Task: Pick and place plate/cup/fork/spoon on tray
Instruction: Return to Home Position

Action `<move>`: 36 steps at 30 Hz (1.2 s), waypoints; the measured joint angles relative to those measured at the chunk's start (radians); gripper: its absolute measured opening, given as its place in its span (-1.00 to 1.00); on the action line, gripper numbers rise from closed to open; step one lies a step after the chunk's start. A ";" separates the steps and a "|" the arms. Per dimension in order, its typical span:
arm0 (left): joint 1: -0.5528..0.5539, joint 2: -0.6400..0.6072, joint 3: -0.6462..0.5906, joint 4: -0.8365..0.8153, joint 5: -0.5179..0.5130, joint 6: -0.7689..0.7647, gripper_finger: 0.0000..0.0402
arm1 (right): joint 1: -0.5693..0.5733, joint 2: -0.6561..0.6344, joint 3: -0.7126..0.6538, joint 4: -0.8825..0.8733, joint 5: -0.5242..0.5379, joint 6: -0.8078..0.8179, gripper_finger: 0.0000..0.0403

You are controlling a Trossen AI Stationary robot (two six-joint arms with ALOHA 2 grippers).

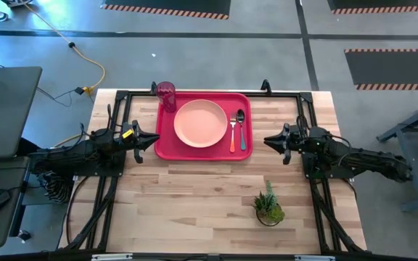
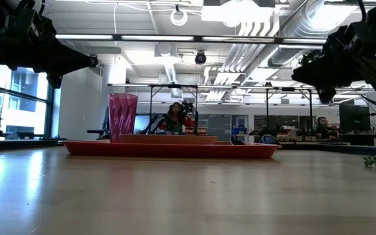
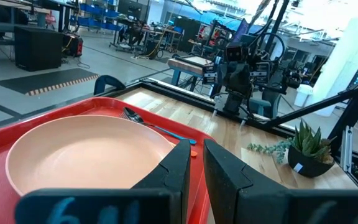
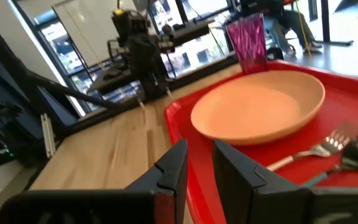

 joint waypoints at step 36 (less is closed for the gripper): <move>0.000 0.000 0.000 0.000 0.000 0.000 -0.83 | 0.000 0.000 0.000 -0.040 0.000 0.002 -0.67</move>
